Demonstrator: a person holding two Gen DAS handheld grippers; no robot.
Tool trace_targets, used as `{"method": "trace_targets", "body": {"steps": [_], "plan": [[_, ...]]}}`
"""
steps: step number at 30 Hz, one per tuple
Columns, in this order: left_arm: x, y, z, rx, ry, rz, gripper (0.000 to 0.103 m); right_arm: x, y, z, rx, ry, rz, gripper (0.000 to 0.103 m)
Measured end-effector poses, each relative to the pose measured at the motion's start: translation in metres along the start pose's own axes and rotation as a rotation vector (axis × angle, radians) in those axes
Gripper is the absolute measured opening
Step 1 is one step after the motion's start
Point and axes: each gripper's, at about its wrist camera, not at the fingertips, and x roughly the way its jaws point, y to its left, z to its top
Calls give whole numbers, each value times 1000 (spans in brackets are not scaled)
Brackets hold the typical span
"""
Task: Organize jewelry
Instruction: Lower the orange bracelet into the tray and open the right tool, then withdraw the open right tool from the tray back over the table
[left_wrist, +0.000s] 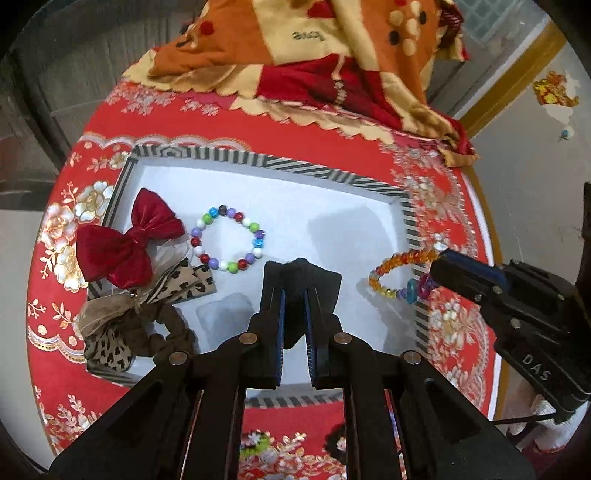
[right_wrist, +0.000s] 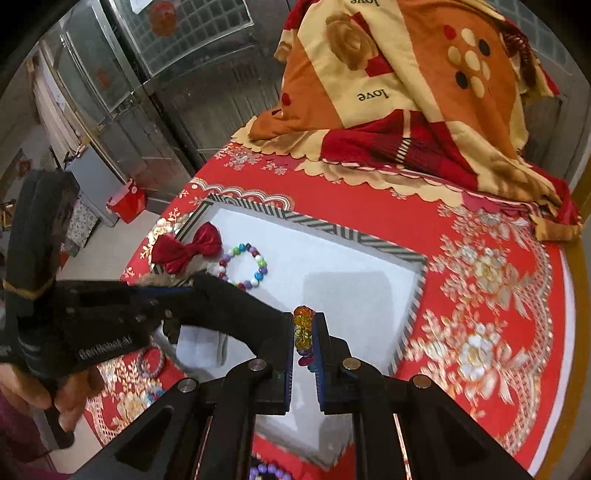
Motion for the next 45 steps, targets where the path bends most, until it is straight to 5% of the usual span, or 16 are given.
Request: {"method": "trace_targets", "body": {"steps": [13, 22, 26, 28, 31, 34, 45], "plan": [[37, 30, 12, -98, 53, 93, 9, 80, -10, 49, 34, 12, 74, 9], [46, 29, 19, -107, 43, 123, 9, 117, -36, 47, 105, 44, 45, 9], [47, 31, 20, -125, 36, 127, 20, 121, -42, 45, 121, 54, 47, 9], [46, 33, 19, -136, 34, 125, 36, 118, -41, 44, 114, 49, 40, 16], [42, 34, 16, -153, 25, 119, 43, 107, -38, 38, 108, 31, 40, 34], [31, 33, 10, -154, -18, 143, 50, 84, -33, 32, 96, -16, 27, 34], [-25, 26, -35, -86, -213, 274, 50, -7, -8, -25, 103, -176, -50, 34]]}}
